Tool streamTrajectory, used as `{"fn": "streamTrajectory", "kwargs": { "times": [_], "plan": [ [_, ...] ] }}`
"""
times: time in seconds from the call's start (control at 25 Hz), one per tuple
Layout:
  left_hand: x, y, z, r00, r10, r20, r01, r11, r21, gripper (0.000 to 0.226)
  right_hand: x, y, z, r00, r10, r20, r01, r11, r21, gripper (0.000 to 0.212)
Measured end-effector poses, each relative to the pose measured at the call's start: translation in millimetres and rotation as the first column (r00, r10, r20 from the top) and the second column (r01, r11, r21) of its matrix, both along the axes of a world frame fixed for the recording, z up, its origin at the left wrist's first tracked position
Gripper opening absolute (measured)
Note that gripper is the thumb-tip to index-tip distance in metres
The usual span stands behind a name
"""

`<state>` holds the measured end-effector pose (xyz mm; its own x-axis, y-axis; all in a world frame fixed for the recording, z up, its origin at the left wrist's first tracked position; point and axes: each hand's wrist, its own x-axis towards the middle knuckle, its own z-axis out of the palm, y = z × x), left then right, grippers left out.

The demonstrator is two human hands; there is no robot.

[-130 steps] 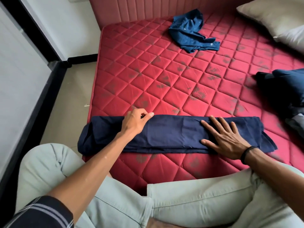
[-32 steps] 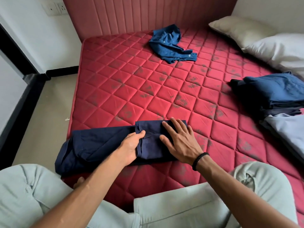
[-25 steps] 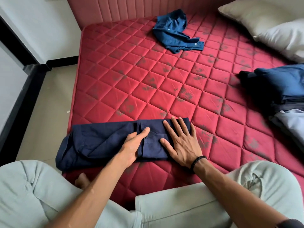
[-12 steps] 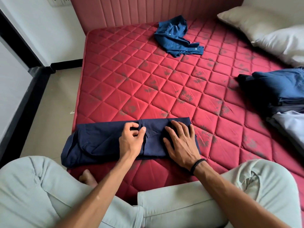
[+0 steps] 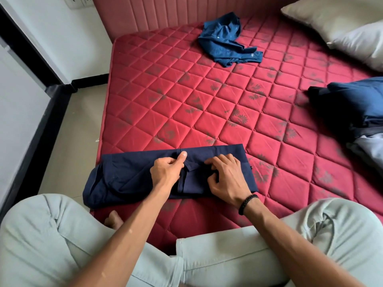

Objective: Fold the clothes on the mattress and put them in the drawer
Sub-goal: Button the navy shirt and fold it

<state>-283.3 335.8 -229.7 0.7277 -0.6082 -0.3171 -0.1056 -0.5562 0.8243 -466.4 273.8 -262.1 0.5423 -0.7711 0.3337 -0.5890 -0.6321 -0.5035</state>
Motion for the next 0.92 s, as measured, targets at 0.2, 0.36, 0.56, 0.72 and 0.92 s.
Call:
{"fn": "streamTrajectory", "kwargs": {
  "times": [0.2,0.36,0.56,0.72,0.92],
  "plan": [
    [-3,0,4,0.999,-0.011,0.044,0.009,1.0,0.028,0.07,-2,-6,1,0.999,-0.01,-0.054,0.017,0.99,0.138,0.029],
    [2,4,4,0.988,-0.128,0.09,0.117,0.986,0.116,0.058,-4,-6,9,0.996,0.088,-0.032,-0.08,0.977,0.199,0.03],
    [4,14,0,0.982,-0.169,0.087,0.165,0.985,0.051,0.02,-5,-10,9,0.994,0.05,0.098,-0.077,0.954,0.288,0.024],
    [2,12,1,0.984,-0.156,0.091,0.15,0.986,0.07,0.008,2,-10,2,0.99,-0.054,0.13,0.019,0.966,0.257,0.01],
    [15,4,7,0.974,-0.108,-0.198,0.113,0.994,0.012,0.009,5,-9,-5,0.997,-0.028,0.066,0.018,0.989,0.144,0.019]
  ]
}}
